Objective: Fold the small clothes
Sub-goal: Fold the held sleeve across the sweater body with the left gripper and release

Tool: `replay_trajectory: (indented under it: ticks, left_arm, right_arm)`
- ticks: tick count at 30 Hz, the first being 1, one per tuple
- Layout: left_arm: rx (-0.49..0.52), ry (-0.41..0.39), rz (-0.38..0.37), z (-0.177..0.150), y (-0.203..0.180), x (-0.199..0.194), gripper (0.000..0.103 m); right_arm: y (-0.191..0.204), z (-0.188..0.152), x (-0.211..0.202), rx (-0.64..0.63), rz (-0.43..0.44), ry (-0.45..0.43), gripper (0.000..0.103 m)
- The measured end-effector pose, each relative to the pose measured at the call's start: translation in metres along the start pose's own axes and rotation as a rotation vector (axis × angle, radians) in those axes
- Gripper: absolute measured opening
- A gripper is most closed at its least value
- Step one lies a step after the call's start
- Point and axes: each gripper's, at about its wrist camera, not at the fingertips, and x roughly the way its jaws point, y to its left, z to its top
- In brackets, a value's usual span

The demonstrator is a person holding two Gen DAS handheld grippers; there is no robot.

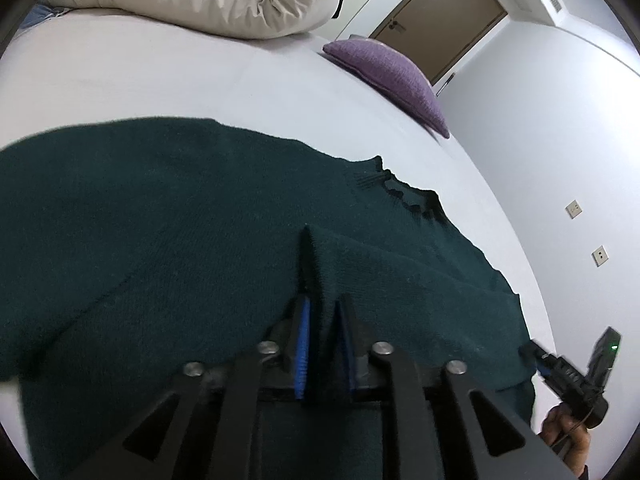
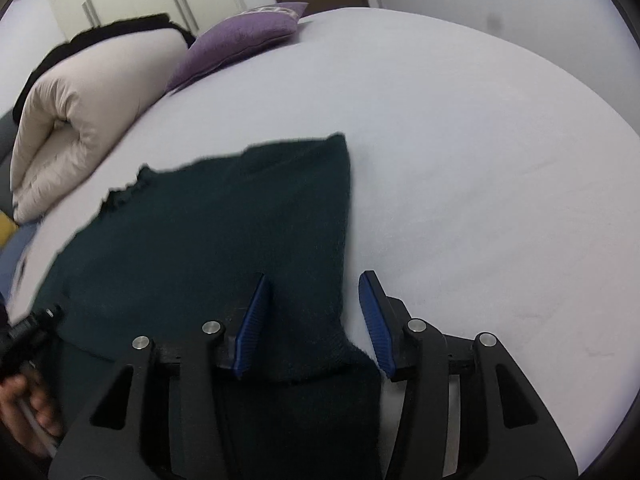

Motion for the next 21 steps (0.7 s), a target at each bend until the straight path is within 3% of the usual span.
replay_trajectory:
  ticks: [1, 2, 3, 6, 10, 14, 17, 21]
  left_arm:
    - [0.001, -0.011, 0.009, 0.001, -0.001, -0.007, 0.052]
    - [-0.006, -0.047, 0.019, 0.003, -0.001, -0.023, 0.078]
    - [-0.017, -0.082, 0.037, 0.004, 0.001, -0.036, 0.089]
    - [-0.067, -0.163, 0.029, 0.002, 0.022, -0.088, 0.091]
    - [-0.223, -0.256, 0.048, -0.022, 0.092, -0.163, 0.09]
    - [-0.552, -0.377, 0.12, -0.064, 0.203, -0.235, 0.089]
    - [-0.747, -0.459, 0.175, -0.088, 0.265, -0.268, 0.088]
    - [-0.864, -0.479, 0.134, -0.088, 0.307, -0.271, 0.082]
  right_arm:
    - [0.0, 0.003, -0.008, 0.023, -0.013, -0.011, 0.045]
    - [0.001, 0.006, -0.02, 0.047, -0.019, -0.038, 0.046]
    - [0.003, 0.007, -0.036, 0.058, 0.002, -0.078, 0.046]
    - [0.025, 0.005, -0.077, 0.006, 0.035, -0.164, 0.054]
    - [0.065, -0.015, -0.112, -0.064, 0.125, -0.174, 0.06]
    - [0.106, -0.049, -0.124, -0.095, 0.282, -0.104, 0.063]
    - [0.127, -0.075, -0.122, -0.089, 0.348, -0.044, 0.063]
    - [0.15, -0.1, -0.112, -0.067, 0.398, 0.024, 0.063]
